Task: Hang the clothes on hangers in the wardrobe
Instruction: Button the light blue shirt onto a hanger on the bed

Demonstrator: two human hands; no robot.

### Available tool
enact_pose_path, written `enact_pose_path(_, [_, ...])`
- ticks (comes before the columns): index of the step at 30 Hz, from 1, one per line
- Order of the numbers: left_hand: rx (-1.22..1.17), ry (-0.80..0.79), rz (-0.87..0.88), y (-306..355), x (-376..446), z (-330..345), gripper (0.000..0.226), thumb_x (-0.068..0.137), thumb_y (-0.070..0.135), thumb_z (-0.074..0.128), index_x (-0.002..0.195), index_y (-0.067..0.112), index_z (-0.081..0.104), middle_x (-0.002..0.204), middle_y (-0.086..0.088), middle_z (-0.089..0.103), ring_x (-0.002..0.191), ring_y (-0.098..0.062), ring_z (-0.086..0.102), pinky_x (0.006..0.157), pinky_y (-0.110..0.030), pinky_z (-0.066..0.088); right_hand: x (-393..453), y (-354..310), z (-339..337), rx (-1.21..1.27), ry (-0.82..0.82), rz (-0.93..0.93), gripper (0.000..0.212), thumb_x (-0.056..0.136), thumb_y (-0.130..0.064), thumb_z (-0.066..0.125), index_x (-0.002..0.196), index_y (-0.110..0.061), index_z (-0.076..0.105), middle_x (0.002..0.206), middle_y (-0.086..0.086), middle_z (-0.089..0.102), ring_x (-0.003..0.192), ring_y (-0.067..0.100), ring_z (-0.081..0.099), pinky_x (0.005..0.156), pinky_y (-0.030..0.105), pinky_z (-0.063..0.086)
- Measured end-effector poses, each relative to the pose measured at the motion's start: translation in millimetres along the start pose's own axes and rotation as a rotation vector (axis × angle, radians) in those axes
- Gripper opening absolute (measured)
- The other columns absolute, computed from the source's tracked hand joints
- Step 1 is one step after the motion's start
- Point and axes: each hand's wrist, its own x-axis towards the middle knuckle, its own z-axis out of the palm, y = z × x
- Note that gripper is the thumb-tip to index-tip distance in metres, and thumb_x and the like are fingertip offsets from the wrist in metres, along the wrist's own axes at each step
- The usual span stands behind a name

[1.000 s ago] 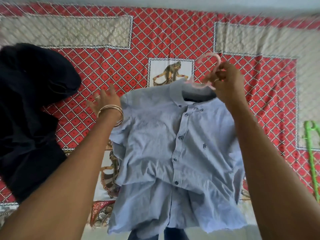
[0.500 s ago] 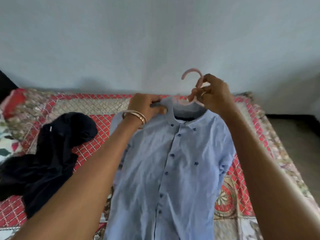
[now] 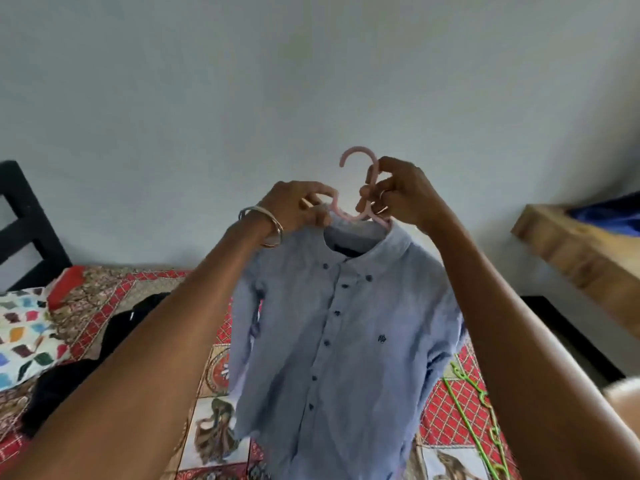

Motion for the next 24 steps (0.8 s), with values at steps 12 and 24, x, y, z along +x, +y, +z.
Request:
enact_pose_path(12, [0.085,-0.024,0.308,168.9,-42.9,-75.9,0.065,0.072,0.016,0.081,0.132,0.017,0.055,0.123,-0.009,0.063,0.106,-0.020,0.060,0.088,-0.019,0.043,-108.6,-147.6,-111.9,0.005,0.244,-0.107,0.041,0.077,0.026,0.036,0.086,-0.009,0.054,0.077,0.016,0.065,0.064,0.027,0.071,0.051,0.032,0.054])
enact_pose_path(24, [-0.137,0.244,0.540,263.0,-118.1,-53.6,0.038,0.084,0.010,0.069,0.121,0.005,0.063,0.118,-0.013,0.066,0.108,-0.025,0.062,0.088,-0.021,0.042,-240.5,-232.1,-143.1,-0.099,0.481,-0.112,0.044,0.074,0.027,0.032,0.096,-0.003,0.055,0.070,0.010,0.063,0.062,0.022,0.069,0.051,0.026,0.049])
